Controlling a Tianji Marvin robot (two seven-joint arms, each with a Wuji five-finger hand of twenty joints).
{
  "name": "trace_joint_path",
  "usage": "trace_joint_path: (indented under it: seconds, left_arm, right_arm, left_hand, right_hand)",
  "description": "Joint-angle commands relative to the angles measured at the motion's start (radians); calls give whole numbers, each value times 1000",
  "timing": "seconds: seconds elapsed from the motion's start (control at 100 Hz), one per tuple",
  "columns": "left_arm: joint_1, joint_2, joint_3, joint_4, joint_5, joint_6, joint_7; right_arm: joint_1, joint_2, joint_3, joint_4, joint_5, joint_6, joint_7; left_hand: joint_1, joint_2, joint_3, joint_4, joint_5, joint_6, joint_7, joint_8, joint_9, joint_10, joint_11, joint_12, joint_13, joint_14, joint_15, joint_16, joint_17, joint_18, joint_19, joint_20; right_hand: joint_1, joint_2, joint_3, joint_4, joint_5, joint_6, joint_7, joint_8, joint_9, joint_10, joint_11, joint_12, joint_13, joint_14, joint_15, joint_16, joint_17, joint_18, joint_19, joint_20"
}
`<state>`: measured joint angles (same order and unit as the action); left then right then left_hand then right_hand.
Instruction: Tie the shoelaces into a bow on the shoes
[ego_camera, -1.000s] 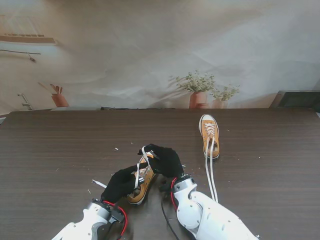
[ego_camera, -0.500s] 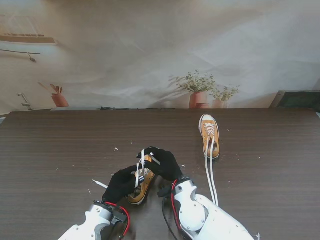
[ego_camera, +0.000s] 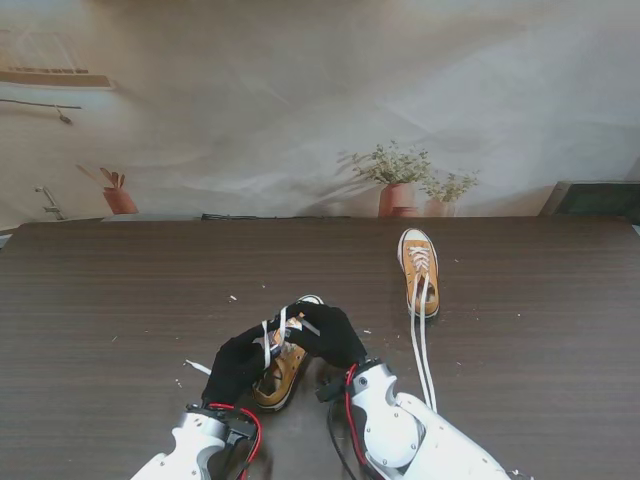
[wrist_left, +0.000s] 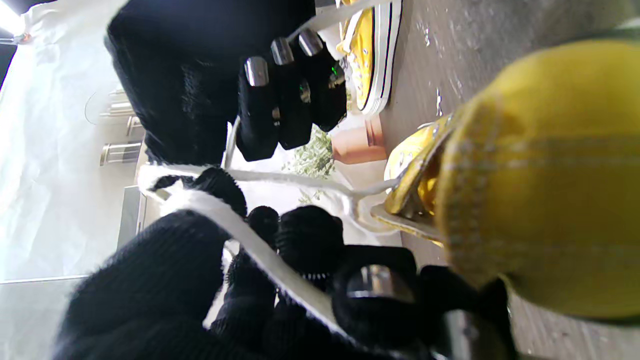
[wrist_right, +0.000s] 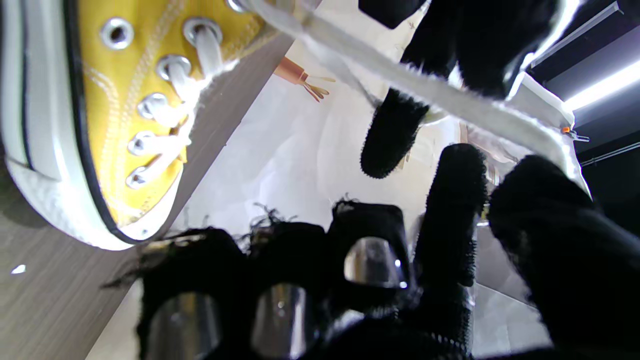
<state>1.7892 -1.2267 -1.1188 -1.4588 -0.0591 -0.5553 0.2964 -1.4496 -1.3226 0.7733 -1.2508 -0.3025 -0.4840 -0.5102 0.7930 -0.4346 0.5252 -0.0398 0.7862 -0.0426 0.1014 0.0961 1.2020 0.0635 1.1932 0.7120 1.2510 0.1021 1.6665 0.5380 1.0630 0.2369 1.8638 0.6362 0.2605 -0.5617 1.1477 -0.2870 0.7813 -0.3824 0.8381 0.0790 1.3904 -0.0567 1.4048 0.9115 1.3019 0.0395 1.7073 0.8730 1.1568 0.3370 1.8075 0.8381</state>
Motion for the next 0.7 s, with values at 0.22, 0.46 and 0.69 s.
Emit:
trace_joint_path:
  seconds: [0.22,0.46,0.69]
  left_arm:
    - [-27,-37,14,37,63,-25,82]
    - [-32,-37,16,38,132,-28,112]
    - [-29,-35,10,26,210,-22,146]
  right_arm:
    - [-22,33,20,-53,2,37,62]
    - [-22,42,19,-61,-10,67,81]
    - [-21,56,8,-80,-11,113,125]
  left_hand:
    - [-8,-8,23,-23,14,-6,-16,0,27,43,-10,8,20,1,13,-16,27,-61,230,-8]
    - [-6,-8,28,-25,21,-8,-13,0,28,41,-10,6,20,4,13,-16,26,-56,230,-8]
    - [-2,-7,27,-26,20,-7,-14,0,29,40,-11,4,20,4,13,-16,26,-53,230,-10]
  right_hand:
    - [-78,-5,-33,42,48,74,-98,43,59,32,45,8,9,-21,82,9,28,3,286,-1]
    - [-90,-1,-28,109,64,112,-143,99,59,32,45,8,9,-21,83,9,28,3,287,1]
    - [-87,3,-39,107,73,141,-162,108,59,32,44,8,9,-23,82,9,29,2,287,4]
